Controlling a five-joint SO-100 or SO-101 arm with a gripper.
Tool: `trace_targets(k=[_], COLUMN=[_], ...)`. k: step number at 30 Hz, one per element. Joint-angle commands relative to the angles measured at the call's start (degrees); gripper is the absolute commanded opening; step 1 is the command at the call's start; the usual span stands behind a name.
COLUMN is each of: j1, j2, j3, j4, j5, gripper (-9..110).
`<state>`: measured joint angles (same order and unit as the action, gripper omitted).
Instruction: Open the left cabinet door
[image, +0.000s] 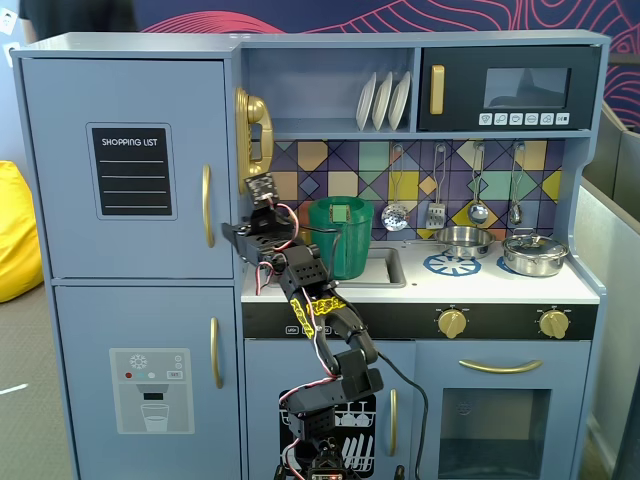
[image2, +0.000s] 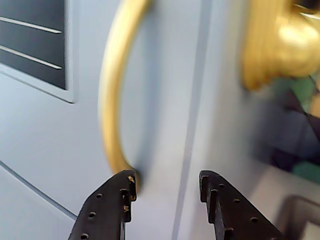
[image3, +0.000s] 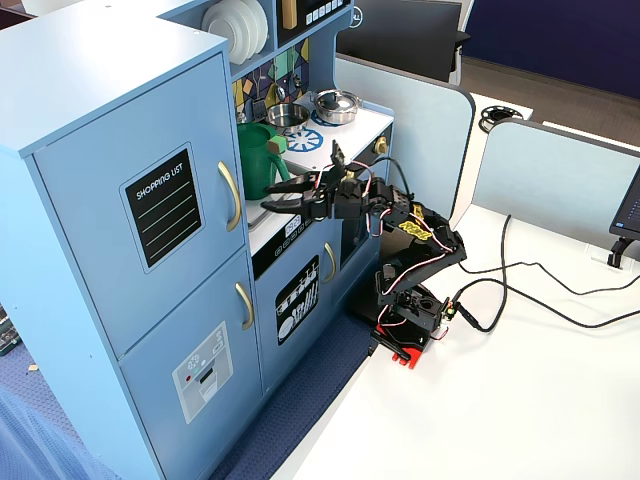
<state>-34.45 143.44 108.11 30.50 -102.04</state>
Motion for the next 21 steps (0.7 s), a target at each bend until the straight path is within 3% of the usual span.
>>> trace_targets(k=[1, 11, 21], j1=[-2.9, -6.2, -6.0], j2=[-1.1, -6.8, -12.8], j3=[-1.5, -2.6, -4.0], j4=[-4.0, -11.1, -20.7], j5=[-4.0, -4.4, 3.5], gripper=[11, 15, 14])
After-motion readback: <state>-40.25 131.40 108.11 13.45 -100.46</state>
